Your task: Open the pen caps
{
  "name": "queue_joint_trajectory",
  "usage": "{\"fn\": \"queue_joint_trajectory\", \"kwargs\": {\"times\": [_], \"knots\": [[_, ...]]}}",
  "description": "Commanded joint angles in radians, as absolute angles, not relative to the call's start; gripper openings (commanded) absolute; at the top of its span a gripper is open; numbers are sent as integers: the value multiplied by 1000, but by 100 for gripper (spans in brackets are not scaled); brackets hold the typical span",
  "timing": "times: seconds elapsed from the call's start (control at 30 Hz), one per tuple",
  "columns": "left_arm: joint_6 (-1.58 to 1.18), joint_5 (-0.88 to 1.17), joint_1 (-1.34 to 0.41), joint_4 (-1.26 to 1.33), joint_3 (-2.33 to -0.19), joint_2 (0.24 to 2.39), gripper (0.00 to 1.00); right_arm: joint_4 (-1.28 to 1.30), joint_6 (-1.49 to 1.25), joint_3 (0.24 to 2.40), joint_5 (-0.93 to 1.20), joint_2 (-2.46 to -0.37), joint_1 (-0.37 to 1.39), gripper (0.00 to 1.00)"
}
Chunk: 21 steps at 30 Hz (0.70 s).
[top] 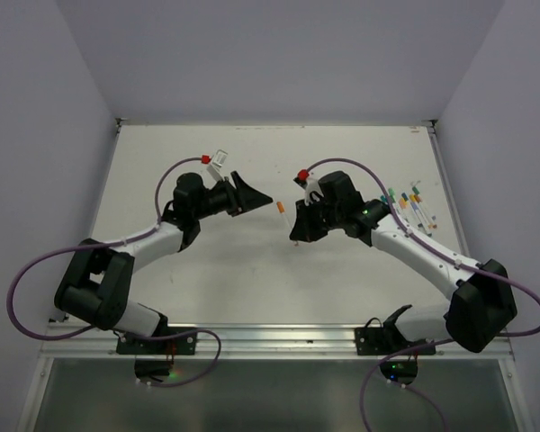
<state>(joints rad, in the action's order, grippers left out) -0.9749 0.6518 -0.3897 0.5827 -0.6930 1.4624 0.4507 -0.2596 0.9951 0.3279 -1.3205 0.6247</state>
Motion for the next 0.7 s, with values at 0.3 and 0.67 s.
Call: {"fn": "queue_joint_trajectory", "kwargs": {"times": [0.3,0.67], "knots": [[-1034,661,-422,687,-681,1471,62,361,-322,1085,296,-1382,703,0],[-1034,657,-426,684,-675,1459,42,342,-339,1089,259,-1394,712,0]]}}
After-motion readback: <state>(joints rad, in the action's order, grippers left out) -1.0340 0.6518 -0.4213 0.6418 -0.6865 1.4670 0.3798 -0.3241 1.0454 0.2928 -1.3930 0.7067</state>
